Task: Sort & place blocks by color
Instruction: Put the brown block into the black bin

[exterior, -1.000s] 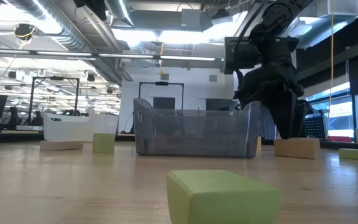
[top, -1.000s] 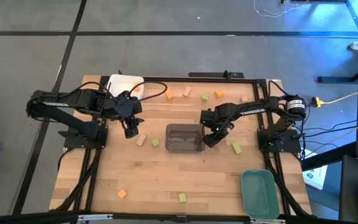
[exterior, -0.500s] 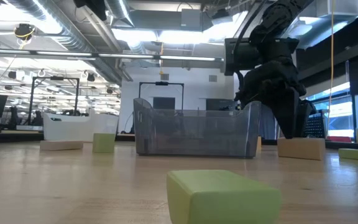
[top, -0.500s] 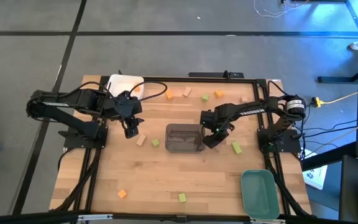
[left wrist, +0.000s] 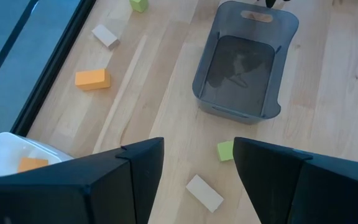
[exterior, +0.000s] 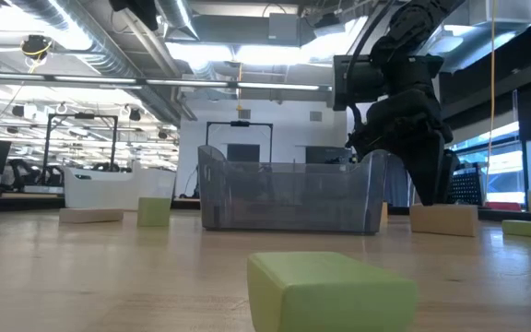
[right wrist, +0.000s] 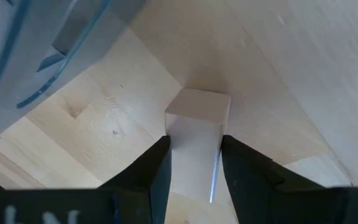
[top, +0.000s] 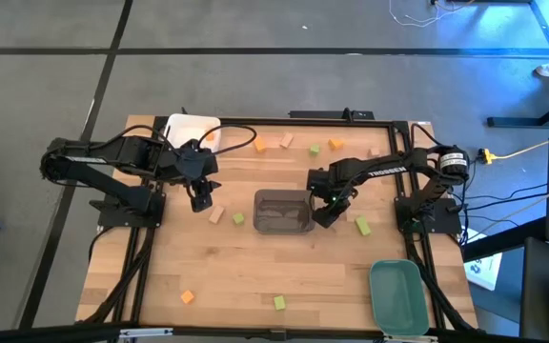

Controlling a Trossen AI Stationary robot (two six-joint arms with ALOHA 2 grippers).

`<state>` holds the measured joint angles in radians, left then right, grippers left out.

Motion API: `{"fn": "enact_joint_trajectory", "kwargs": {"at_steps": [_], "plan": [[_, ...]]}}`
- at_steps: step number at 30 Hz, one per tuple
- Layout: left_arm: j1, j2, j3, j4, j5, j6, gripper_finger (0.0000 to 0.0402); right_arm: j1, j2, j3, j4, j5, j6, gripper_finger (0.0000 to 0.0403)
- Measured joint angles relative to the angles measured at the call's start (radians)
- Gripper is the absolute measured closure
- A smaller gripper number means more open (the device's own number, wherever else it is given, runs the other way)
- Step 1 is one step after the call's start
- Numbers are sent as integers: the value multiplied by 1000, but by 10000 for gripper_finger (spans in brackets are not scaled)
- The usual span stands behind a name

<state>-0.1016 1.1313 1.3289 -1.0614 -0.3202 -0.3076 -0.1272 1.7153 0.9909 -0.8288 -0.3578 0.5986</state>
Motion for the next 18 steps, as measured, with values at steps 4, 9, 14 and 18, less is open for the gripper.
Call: {"fn": "enact_joint_trajectory", "kwargs": {"at_steps": [4,9,14,18], "plan": [[0,0,0,0,0,0,215,0,0,0,0,-4,11,279],[0,0,0,0,0,-2,215,0,0,0,0,-3,20,262],[0,0,0,0,0,-2,215,0,0,0,-1,4,-4,230],[0,0,0,0,0,-3,215,1,0,0,-3,27,-2,214]]}}
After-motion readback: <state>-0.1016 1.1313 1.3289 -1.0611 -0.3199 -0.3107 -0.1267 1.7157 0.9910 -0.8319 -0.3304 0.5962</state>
